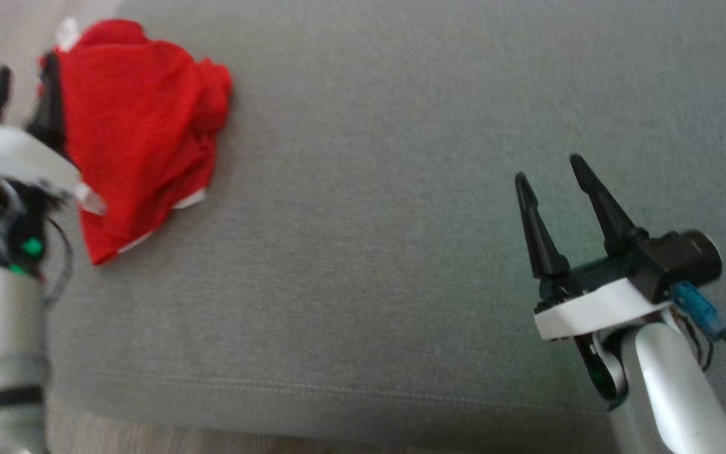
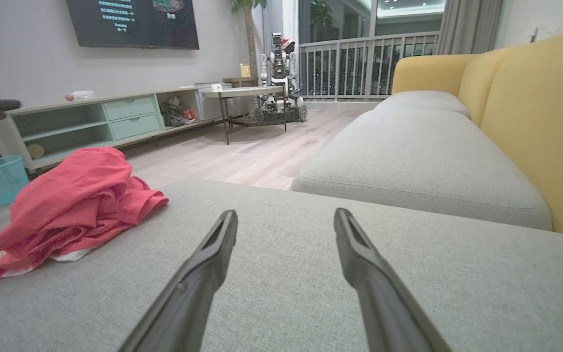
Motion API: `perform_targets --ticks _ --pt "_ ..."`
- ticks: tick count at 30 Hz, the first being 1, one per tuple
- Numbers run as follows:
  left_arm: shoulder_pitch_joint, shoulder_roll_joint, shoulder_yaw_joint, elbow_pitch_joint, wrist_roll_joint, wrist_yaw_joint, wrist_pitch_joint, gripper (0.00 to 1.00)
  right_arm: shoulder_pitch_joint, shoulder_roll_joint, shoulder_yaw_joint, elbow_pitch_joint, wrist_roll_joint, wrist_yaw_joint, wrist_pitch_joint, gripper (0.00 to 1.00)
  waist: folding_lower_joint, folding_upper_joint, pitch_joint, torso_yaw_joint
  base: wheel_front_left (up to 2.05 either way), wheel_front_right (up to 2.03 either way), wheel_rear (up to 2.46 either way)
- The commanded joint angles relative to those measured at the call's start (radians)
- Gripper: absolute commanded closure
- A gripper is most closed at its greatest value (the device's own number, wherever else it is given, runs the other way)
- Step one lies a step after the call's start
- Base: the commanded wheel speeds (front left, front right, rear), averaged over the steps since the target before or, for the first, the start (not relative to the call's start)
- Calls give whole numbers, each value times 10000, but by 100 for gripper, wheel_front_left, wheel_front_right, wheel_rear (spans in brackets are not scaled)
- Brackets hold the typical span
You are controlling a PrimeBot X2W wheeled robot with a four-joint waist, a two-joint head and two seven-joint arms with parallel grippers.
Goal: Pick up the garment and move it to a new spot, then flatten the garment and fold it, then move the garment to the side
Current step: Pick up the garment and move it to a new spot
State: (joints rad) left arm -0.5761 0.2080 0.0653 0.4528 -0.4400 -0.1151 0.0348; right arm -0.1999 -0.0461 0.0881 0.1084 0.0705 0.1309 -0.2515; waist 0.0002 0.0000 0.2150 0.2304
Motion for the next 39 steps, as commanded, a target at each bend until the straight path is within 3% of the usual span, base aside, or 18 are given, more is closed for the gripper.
perform_targets --ticks 1,8,14,19,20,25,32,39 --pt "-1001 865 186 320 -160 -71 476 0 -487 -41 299 -505 -150 -2 5 0 -2 0 872 -719 0 0 0" --pt "-2437 1814 -458 2302 -245 -138 1625 0 -654 -41 286 -724 -179 -2 42 0 -2 0 1399 -1322 0 0 0" --pt "-3107 2544 -1159 4081 340 -133 2230 0 -710 -41 359 -791 -95 -2 4 0 -2 0 1562 -1825 0 0 0" --pt "-3569 2680 -1394 5181 660 265 2265 2 -655 -41 351 -804 -80 -2 -28 0 -2 0 1622 -2002 0 0 0" --pt "-3644 2663 -1423 5341 666 262 2247 100 -651 -41 343 -802 -77 -2 -33 0 -2 0 1624 -2018 0 0 0" --pt "-4088 2684 -1465 5489 826 511 795 100 -653 -41 315 -641 15 -2 -65 0 -2 0 1384 -2068 0 0 0" --pt "-4210 2488 -1394 4746 844 475 -2023 100 -550 -41 249 -299 324 -2 -95 0 -2 0 516 -2001 0 0 0" --pt "-4023 1622 -1829 3253 599 82 -2622 100 -185 -41 179 -210 683 -2 -100 0 -2 0 -490 -2031 0 0 0"
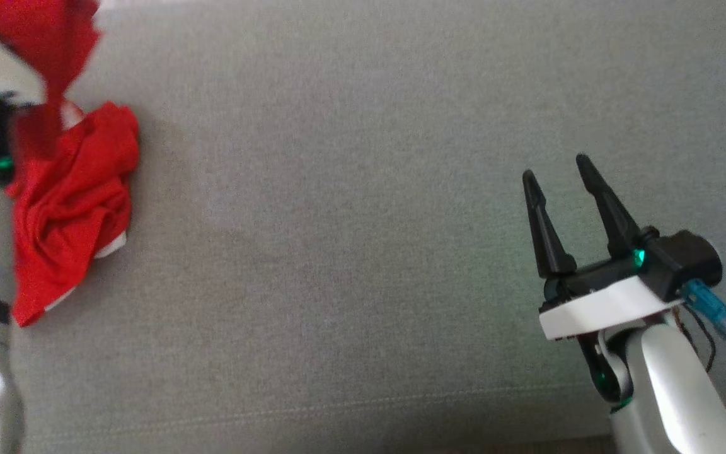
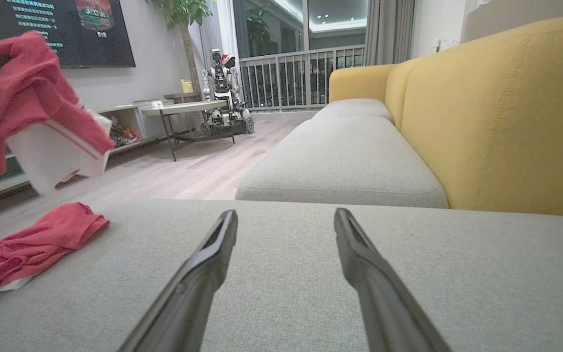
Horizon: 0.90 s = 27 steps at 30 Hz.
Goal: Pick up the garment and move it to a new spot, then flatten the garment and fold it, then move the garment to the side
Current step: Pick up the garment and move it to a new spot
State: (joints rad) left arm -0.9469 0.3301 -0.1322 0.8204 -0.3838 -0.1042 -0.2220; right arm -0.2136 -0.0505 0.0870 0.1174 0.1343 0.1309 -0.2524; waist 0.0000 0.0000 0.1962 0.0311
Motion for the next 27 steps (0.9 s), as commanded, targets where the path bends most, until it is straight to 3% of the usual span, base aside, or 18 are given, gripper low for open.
perform_targets --ticks 1,8,12,18,24,25,26,27 --pt "-211 286 -125 -750 137 -80 -33 100 -20 3 200 -308 82 -2 -91 0 0 0 -410 -93 0 0 0" --pt "546 -946 -1268 -3299 -448 -223 1020 100 -113 3 196 -846 114 -2 -92 0 0 0 -566 -846 0 0 0" --pt "853 -1660 -1672 -4360 -631 -65 1458 100 -182 3 102 -1074 231 -2 -92 0 0 0 -437 -1610 0 0 0" --pt "1075 -2454 -2150 -4800 -776 339 1396 100 -406 3 6 -1362 309 -2 -92 0 0 0 -82 -2700 0 0 0" --pt "1697 -2744 -2959 -3604 -755 856 602 100 -570 3 -55 -1534 476 -2 -93 0 0 0 208 -3651 0 0 0" --pt "1774 -2755 -3101 -3297 -719 908 511 23 -574 3 -48 -1548 492 -2 -93 0 0 0 234 -3717 0 0 0" --pt "1823 -2763 -3262 -2988 -631 948 419 0 -571 3 -52 -1556 497 -2 -93 0 0 0 248 -3751 0 0 0" --pt "1840 -2765 -3418 -2714 -463 997 288 0 -562 3 -56 -1557 499 -2 -93 0 0 0 243 -3768 0 0 0"
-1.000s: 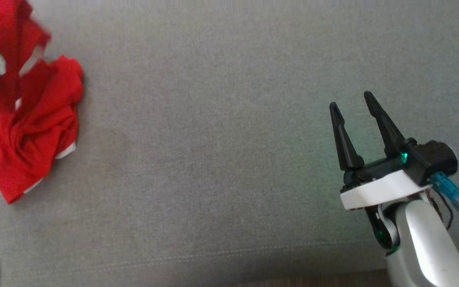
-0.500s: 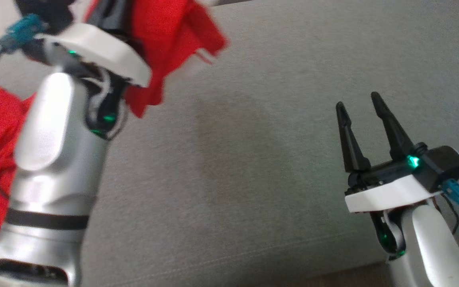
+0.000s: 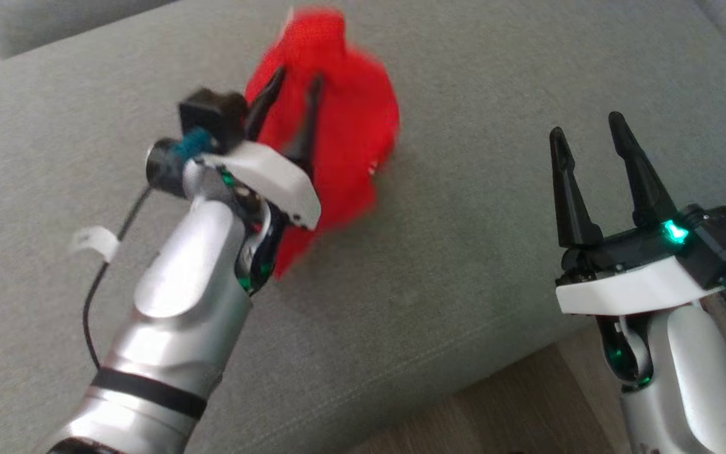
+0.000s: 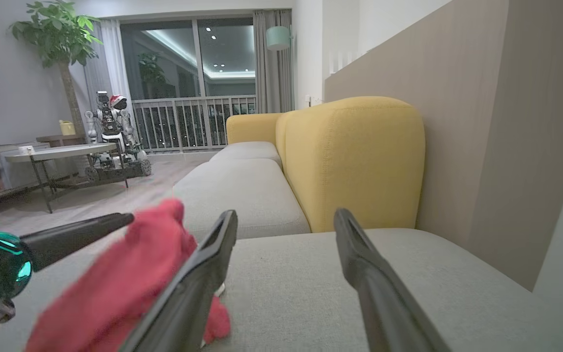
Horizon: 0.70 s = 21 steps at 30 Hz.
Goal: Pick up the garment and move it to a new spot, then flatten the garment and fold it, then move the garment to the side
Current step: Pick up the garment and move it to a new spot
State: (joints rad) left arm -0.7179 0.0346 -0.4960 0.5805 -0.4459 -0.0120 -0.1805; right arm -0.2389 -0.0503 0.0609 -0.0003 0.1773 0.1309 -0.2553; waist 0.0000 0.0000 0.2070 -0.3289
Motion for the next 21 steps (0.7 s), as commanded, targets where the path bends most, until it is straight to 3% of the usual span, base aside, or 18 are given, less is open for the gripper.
perform_targets --ticks 1,5,10,16,21 --pt "-409 191 120 -52 293 114 -251 0 -290 1 203 -356 63 -2 -64 0 0 0 76 -170 0 0 0" --pt "-107 225 219 506 286 163 -633 0 -31 1 49 -137 53 -2 -64 0 0 0 -477 154 0 0 0" --pt "715 623 618 141 369 315 -796 0 452 1 -50 213 -10 -2 -64 0 0 0 -1325 954 0 0 0" --pt "2871 1264 1292 -1905 757 590 -809 0 1111 1 12 492 -250 -2 -64 0 0 0 -1910 2057 0 0 0" --pt "5039 1276 1902 -3720 1012 799 -810 0 1479 1 -52 633 -498 -2 -64 0 0 0 -2007 2686 0 0 0"
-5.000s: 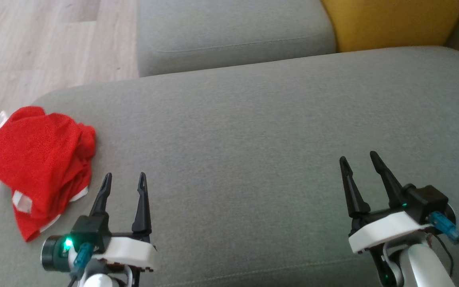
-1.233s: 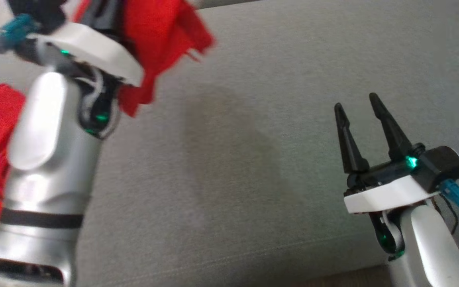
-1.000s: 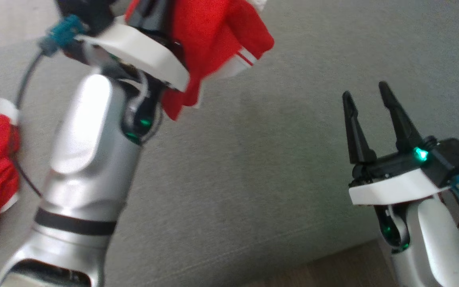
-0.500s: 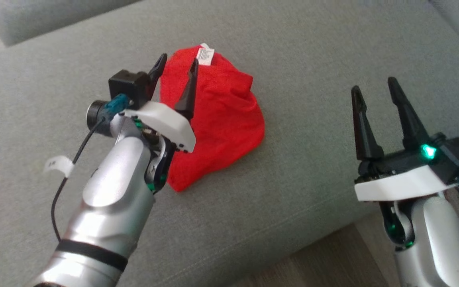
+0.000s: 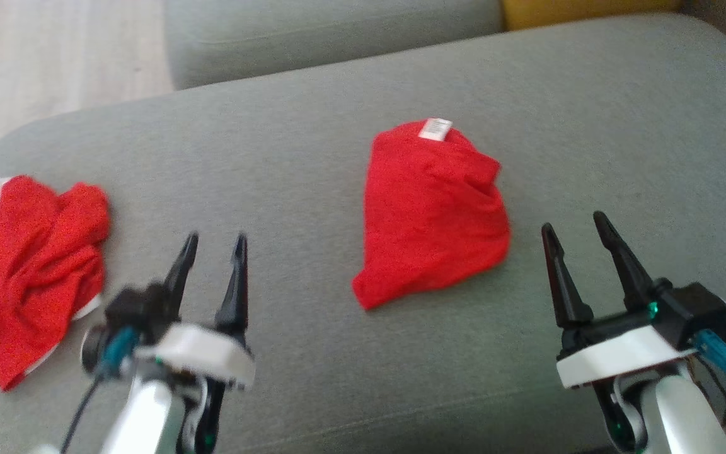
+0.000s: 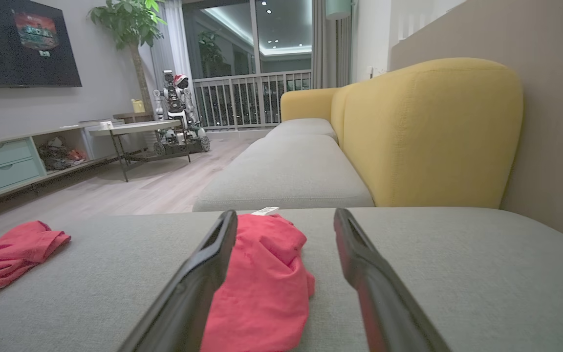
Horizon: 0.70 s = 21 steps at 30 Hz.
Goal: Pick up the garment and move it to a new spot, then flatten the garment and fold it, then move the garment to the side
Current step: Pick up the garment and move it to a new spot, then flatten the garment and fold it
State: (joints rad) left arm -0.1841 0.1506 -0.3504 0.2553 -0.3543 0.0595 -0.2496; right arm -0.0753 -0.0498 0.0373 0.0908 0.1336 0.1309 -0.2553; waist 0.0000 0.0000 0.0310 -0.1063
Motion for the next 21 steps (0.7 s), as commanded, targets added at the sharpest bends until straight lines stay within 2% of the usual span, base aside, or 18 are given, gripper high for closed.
perform_targets --ticks 1,5,10,13,18,21 --pt "27 53 569 -745 179 133 -120 0 -108 -4 138 -247 -90 -2 -64 0 0 0 -240 566 0 0 0" --pt "704 -303 849 -1377 596 157 -121 0 36 -4 34 -107 -275 -2 -64 0 0 0 -232 983 0 0 0" --pt "718 -622 703 -1532 933 -194 -121 0 12 -4 199 37 -493 -2 -64 0 0 0 -147 1421 0 0 0" --pt "660 -794 604 -1544 1005 -428 -121 0 -184 -4 710 317 -903 -2 28 0 0 0 -25 1711 0 0 0" --pt "685 -938 595 -1429 1026 -540 -121 0 -844 -4 1556 1502 -1602 -2 527 0 0 0 317 2170 0 0 0" --pt "649 -973 513 -1323 1052 -654 -121 0 -1392 -4 1717 2475 -1917 -2 774 0 0 0 571 2487 0 0 0"
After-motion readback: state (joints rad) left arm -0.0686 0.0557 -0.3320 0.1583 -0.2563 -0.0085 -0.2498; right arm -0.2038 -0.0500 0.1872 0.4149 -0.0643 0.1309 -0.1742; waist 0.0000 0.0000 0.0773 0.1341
